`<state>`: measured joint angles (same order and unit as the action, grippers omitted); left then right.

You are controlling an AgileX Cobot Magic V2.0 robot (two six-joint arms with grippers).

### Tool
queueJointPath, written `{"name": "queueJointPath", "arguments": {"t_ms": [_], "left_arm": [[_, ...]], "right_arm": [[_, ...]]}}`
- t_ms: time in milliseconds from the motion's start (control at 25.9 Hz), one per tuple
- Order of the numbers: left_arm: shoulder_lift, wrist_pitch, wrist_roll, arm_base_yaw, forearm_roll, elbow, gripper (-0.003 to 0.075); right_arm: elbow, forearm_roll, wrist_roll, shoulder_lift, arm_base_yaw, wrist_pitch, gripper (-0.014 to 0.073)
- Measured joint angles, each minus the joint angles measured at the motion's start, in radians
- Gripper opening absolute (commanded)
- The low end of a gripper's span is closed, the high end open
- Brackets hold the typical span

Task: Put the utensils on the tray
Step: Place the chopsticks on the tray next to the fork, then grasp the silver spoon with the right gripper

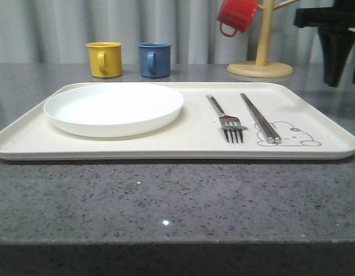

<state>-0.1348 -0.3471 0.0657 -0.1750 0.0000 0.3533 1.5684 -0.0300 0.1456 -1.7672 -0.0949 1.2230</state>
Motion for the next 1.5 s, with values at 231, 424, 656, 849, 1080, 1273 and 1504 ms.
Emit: {"name": "queueJointPath", "arguments": {"t_ms": [231,424,656,849,1080,1273,1504], "left_arm": [[0.000,0.000,0.000,0.000,0.000,0.000,-0.0019],[0.000,0.000,0.000,0.000,0.000,0.000,-0.0019],[0.000,0.000,0.000,0.000,0.000,0.000,-0.0019],[0.000,0.000,0.000,0.000,0.000,0.000,-0.0019],[0.000,0.000,0.000,0.000,0.000,0.000,-0.0019],[0.000,0.000,0.000,0.000,0.000,0.000,-0.0019],[0.000,0.000,0.000,0.000,0.000,0.000,-0.0019]], "right_arm": [[0.000,0.023,-0.115,0.000,0.149,0.000,0.0375],[0.000,0.023,-0.160,-0.021,0.212,-0.006,0.0375],[0.000,0.023,-0.175,-0.072,0.229,-0.012,0.0375],[0.000,0.023,-0.178,-0.109,0.229,-0.020,0.0329],[0.000,0.023,-0.179,-0.111,0.229,-0.020,0.0039],[0.000,0.023,-0.179,-0.111,0.229,-0.024,-0.0069],[0.000,0.023,-0.179,-0.109,0.229,-0.017,-0.0067]]}}
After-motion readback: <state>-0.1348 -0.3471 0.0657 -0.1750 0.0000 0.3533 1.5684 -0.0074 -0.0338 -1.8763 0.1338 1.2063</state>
